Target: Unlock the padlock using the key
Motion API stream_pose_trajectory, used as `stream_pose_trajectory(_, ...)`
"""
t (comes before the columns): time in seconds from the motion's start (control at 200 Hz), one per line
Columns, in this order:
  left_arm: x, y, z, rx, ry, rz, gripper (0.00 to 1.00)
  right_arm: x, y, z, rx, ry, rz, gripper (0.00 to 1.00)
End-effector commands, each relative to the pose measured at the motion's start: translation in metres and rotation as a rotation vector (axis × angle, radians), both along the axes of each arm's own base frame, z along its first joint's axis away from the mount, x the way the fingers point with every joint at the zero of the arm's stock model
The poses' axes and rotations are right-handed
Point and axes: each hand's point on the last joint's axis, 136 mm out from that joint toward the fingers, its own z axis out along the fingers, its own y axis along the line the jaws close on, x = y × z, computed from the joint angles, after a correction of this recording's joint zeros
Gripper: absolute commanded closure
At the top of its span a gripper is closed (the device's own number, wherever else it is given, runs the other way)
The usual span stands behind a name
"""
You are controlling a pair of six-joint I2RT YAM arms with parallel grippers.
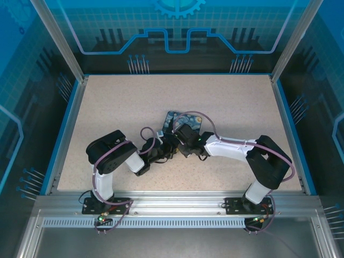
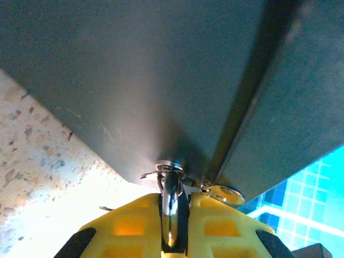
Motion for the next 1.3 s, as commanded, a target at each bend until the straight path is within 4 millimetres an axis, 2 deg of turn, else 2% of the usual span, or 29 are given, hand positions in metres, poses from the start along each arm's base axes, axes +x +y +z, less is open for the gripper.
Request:
stream_pose_trajectory(0.0, -0.007, -0.014, 0.027, -0.084, -0.078, -0.065, 1.0, 0.005, 0.015, 0.024, 0.208, 0.049, -0.021, 0.94)
stream_pose_trajectory(0.095, -0.007, -0.012, 0.024, -0.075, -0.076, -0.061, 1.0, 0.001, 0.019, 0.031, 0.34, 0.137, -0.008, 0.96)
stream_pose_trajectory(0.27, -0.006, -0.01, 0.02, -0.065, -0.074, -0.054, 1.0, -0.003, 0.019, 0.043, 0.524, 0.251, -0.018, 0.94)
stream_pose_trajectory(0.315, -0.006, -0.009, 0.019, -0.063, -0.072, -0.052, 1.0, -0.004, 0.018, 0.044, 0.552, 0.27, -0.023, 0.89)
stream_pose_trajectory(0.395, -0.006, -0.008, 0.017, -0.06, -0.066, -0.05, 1.0, -0.006, 0.014, 0.047, 0.571, 0.278, -0.033, 0.69)
stream_pose_trajectory(0.48, -0.006, -0.007, 0.017, -0.062, -0.064, -0.047, 1.0, -0.007, 0.012, 0.056, 0.582, 0.263, -0.036, 0.62)
stream_pose_trajectory(0.505, -0.006, -0.007, 0.017, -0.063, -0.064, -0.047, 1.0, -0.013, 0.007, 0.049, 0.568, 0.278, -0.045, 0.61)
stream_pose_trajectory(0.665, -0.006, -0.008, 0.018, -0.078, -0.049, -0.042, 1.0, -0.016, -0.008, 0.058, 0.536, 0.217, -0.078, 0.57)
stream_pose_trajectory(0.835, -0.007, -0.006, 0.016, -0.092, -0.022, -0.032, 1.0, -0.017, -0.019, 0.053, 0.355, 0.108, -0.049, 0.52)
stream_pose_trajectory(0.92, -0.006, -0.005, 0.015, -0.102, -0.004, -0.021, 1.0, -0.017, -0.021, 0.045, 0.25, 0.067, -0.021, 0.53)
stream_pose_trajectory(0.99, -0.007, -0.004, 0.014, -0.11, 0.011, -0.016, 1.0, -0.017, -0.021, 0.039, 0.171, 0.032, 0.0, 0.62)
stream_pose_trajectory(1.076, -0.008, -0.004, 0.01, -0.113, 0.035, -0.012, 1.0, -0.017, -0.02, 0.032, 0.095, -0.003, 0.019, 0.64)
stream_pose_trajectory(1.226, -0.008, -0.003, 0.005, -0.116, 0.058, -0.008, 1.0, -0.019, -0.016, 0.021, 0.058, 0.0, 0.048, 0.65)
stream_pose_trajectory(1.241, -0.009, -0.003, 0.005, -0.116, 0.059, -0.009, 1.0, -0.014, -0.01, 0.03, 0.073, -0.018, 0.05, 0.65)
stream_pose_trajectory(1.296, -0.009, -0.003, 0.004, -0.116, 0.061, -0.011, 1.0, -0.014, -0.006, 0.029, 0.07, -0.02, 0.06, 0.64)
